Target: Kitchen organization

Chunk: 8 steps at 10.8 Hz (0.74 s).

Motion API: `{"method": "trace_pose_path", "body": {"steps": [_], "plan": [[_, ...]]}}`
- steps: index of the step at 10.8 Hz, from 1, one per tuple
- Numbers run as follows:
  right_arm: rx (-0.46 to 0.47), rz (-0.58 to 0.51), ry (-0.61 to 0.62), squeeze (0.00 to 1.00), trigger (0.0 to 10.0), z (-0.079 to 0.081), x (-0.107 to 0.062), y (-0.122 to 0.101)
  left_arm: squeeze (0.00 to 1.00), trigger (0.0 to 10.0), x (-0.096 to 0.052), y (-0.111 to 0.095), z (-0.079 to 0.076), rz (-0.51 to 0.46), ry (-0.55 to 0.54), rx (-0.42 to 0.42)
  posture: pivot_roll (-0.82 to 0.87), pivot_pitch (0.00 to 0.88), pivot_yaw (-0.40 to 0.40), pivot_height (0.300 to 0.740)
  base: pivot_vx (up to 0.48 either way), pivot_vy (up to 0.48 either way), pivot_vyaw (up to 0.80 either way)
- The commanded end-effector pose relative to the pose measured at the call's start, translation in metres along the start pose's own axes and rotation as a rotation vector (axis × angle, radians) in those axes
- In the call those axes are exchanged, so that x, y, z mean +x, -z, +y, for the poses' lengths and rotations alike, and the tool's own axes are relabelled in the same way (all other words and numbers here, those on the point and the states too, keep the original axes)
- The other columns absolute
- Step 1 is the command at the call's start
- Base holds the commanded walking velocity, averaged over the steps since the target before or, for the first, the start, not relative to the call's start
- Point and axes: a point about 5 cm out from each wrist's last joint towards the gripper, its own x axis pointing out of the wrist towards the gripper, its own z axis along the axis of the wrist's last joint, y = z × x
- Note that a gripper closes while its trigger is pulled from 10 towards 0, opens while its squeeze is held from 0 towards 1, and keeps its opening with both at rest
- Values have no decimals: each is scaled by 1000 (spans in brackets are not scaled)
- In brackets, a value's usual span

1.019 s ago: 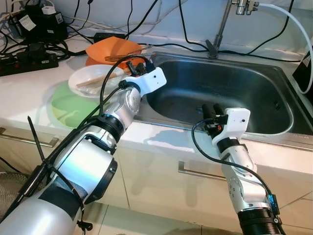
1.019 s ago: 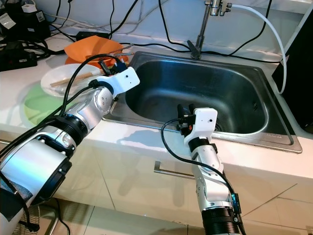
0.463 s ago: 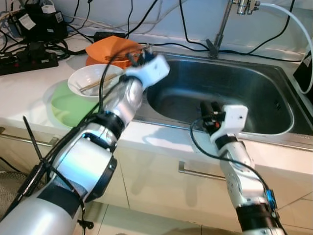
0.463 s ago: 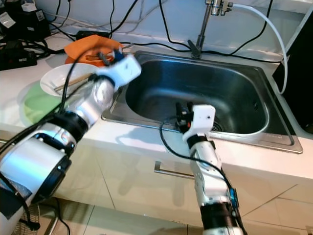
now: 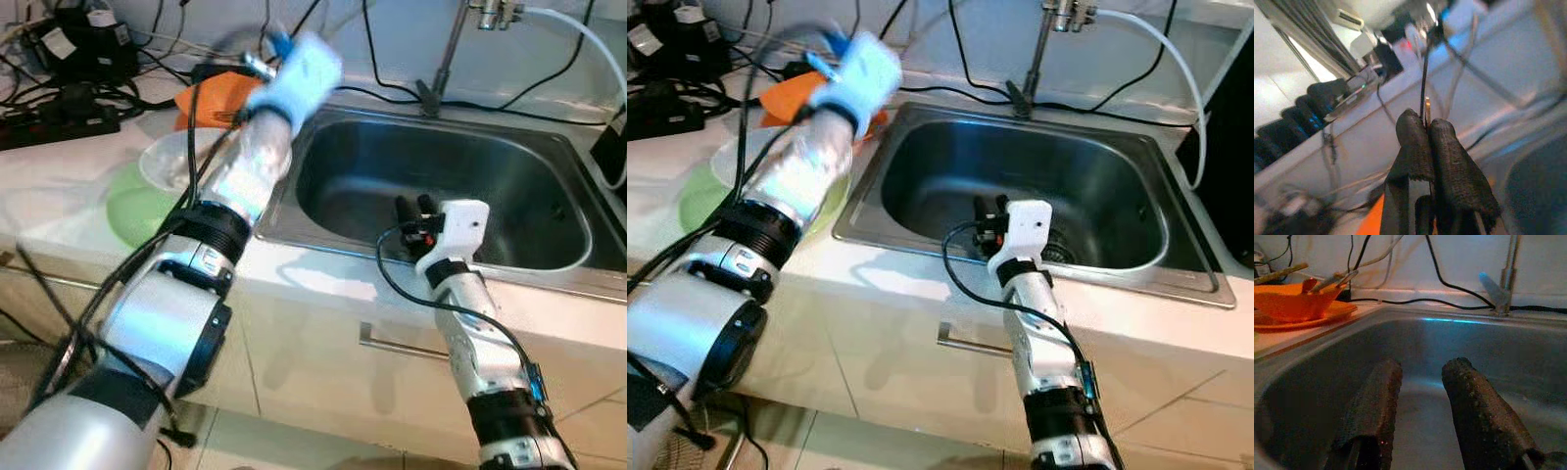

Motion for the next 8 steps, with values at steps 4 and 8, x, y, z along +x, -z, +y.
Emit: {"method": "trace_pose_path", "body": {"steps": [4,8], "plan": [[8,-25,-9,0,10000,0,10,-4,0,10000,-9,-16,-6,-63,93,-369,160,0,-41,740,0,0,0],[-3,-58,8,0,10000,-8,15,-10,0,10000,-22,-50,-3,-320,183,-601,148,0,-30,740,0,0,0]]}}
